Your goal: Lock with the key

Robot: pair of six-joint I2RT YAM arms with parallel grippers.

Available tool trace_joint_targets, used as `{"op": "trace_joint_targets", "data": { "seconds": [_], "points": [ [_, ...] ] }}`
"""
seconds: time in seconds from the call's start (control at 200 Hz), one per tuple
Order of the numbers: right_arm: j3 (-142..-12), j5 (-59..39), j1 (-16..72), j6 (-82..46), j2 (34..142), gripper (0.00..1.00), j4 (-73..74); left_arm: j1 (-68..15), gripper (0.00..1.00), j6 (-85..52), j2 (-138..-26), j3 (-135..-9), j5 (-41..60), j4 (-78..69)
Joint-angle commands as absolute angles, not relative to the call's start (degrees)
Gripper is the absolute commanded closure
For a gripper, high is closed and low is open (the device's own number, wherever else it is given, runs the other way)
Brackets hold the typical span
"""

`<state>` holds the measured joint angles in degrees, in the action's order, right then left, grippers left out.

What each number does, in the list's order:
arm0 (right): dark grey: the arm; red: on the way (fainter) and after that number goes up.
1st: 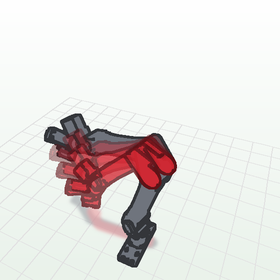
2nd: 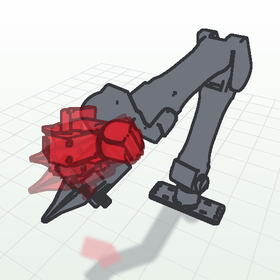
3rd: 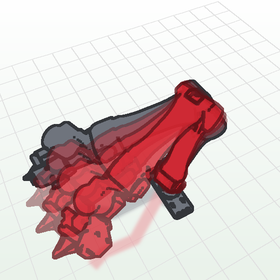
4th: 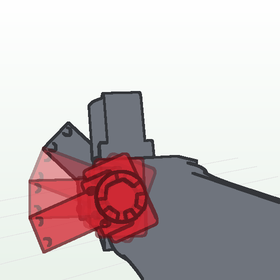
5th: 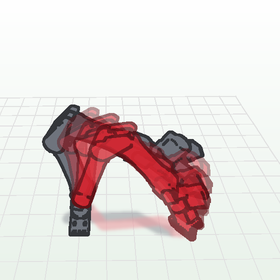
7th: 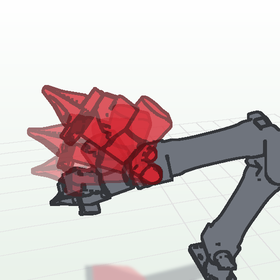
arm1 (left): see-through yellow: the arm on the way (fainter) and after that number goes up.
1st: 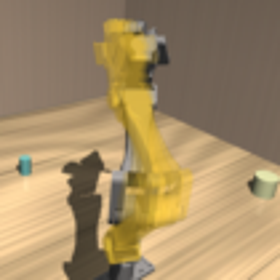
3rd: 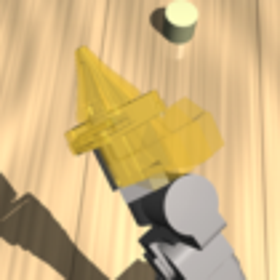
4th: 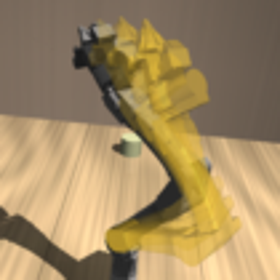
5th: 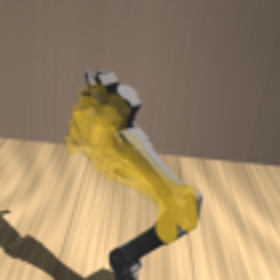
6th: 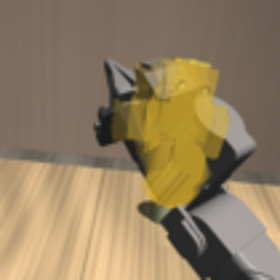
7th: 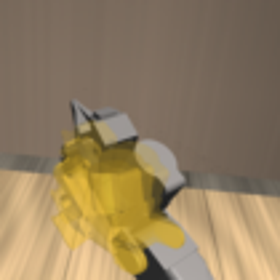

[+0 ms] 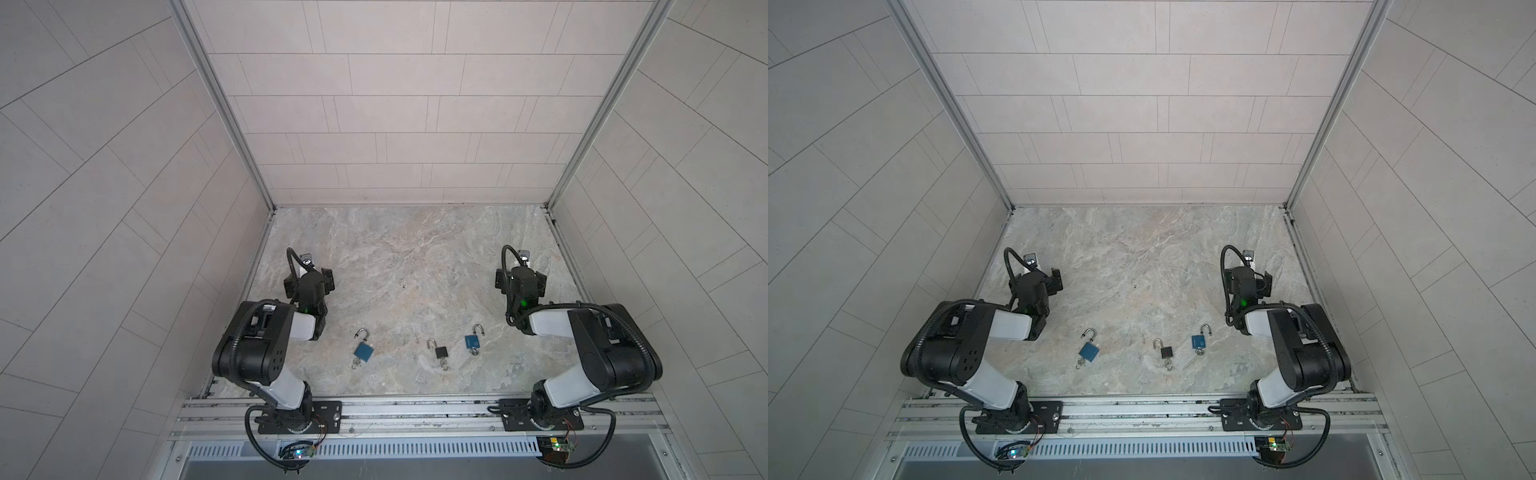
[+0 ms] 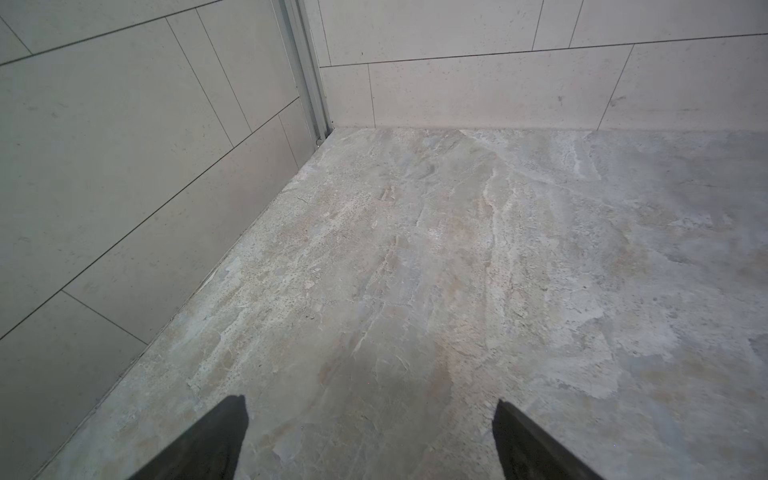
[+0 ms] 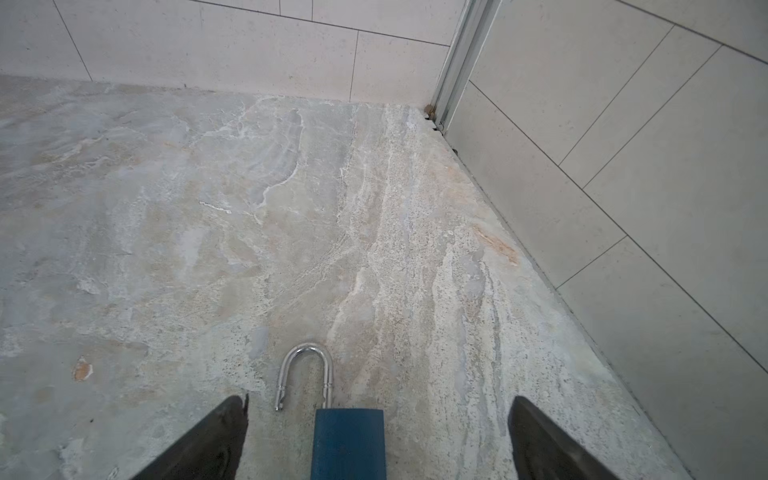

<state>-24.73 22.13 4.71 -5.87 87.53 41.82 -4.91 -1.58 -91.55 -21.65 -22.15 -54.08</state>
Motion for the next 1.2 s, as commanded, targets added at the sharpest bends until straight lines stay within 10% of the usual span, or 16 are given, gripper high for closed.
{"op": "trace_joint_targets", "data": {
  "seconds": [0.0, 1.196],
  "points": [
    [-23.93, 23.03, 4.99, -5.98, 86.34, 0.0, 42.91, -4.79, 0.0, -1.99, -90.87, -22.06, -22.76, -54.23],
    [-23.65, 24.38, 5.25, -6.1, 84.79, 0.0, 42.39, -5.4, 0.0, -1.35, -89.42, -20.97, -23.77, -55.26]
  ]
}}
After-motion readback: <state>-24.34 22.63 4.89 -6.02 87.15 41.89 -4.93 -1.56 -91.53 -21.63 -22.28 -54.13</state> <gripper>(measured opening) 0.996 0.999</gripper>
